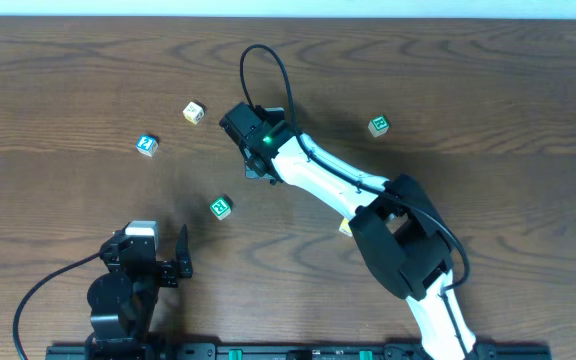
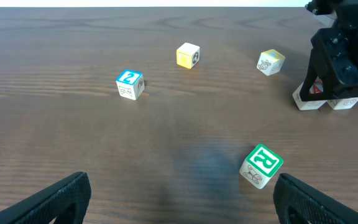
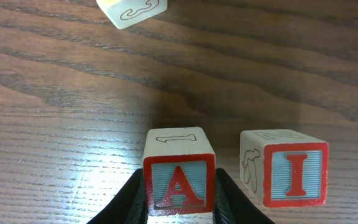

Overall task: Spell out Ai2
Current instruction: 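Carry the 'A' block and set it left of the 'I' block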

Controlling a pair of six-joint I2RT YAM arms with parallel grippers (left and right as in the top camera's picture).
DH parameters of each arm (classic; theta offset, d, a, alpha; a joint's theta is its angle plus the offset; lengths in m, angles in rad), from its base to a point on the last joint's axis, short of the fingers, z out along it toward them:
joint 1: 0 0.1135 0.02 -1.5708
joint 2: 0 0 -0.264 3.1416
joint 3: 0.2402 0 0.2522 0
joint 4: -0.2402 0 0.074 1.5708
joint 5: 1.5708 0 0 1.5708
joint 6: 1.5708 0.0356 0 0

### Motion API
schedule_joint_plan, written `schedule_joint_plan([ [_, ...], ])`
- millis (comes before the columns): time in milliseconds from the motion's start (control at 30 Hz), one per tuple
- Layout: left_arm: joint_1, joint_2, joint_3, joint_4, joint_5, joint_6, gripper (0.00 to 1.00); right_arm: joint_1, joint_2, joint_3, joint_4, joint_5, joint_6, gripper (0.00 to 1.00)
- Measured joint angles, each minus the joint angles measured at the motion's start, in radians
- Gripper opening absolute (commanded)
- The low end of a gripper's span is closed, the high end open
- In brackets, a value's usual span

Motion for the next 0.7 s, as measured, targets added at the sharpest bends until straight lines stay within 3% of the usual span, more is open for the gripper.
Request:
schedule_joint_plan([
  [267, 0.0, 0.0, 0.0, 0.0, 0.0, 0.0, 0.95, 0.0, 0.0, 0.0, 0.0, 0.0, 0.0, 0.3],
  [700, 0.0, 0.0, 0.0, 0.0, 0.0, 0.0, 0.95, 0.0, 0.0, 0.0, 0.0, 0.0, 0.007, 0.37],
])
